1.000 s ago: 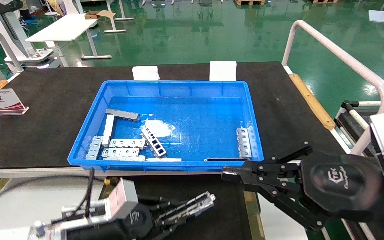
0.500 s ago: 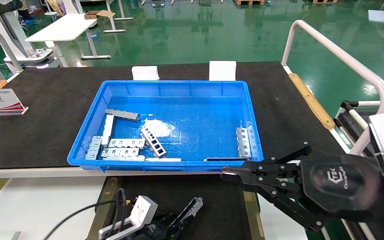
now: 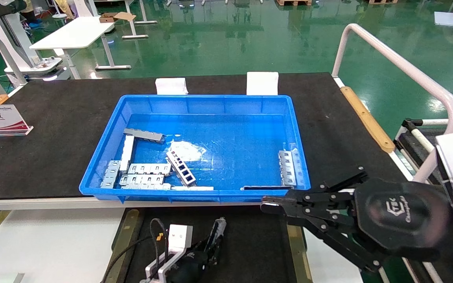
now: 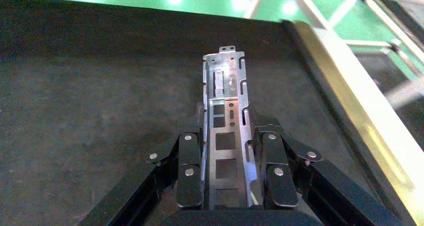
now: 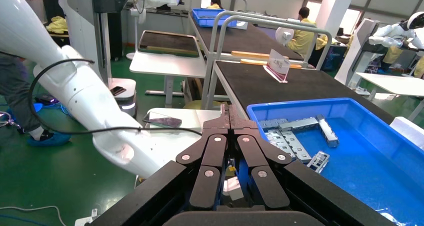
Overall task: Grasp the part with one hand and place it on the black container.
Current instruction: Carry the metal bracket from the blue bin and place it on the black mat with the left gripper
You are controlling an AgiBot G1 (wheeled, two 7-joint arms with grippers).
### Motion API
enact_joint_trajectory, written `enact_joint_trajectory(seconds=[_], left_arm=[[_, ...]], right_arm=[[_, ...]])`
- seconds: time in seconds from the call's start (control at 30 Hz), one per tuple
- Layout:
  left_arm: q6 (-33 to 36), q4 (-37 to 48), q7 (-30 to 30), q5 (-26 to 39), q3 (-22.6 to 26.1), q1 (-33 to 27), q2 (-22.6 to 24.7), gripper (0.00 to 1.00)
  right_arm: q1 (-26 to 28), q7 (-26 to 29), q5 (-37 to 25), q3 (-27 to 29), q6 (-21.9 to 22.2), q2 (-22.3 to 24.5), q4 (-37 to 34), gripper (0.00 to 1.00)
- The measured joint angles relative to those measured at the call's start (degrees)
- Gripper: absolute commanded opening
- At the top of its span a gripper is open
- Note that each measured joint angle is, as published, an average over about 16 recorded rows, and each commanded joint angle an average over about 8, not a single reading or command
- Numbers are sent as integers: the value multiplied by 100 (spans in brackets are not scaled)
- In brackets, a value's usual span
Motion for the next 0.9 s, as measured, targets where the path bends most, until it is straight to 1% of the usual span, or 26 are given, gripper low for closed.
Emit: enact_joint_trajectory(seconds=[0.17,0.33,0.6,0.9], left_arm=[[-631,153,23,-163,65,-23,425,0],[-975,367,49,-265,99,-66,770,0],[-1162,707,31,-302,111,-129,1106,0],[-1198,925,-54,-186,101,-118,1213,0]], right_arm=[[0,0,0,0,0,0,0,0],[0,0,0,0,0,0,0,0],[0,0,0,-1,0,0,0,0],[0,0,1,-1,0,0,0,0]])
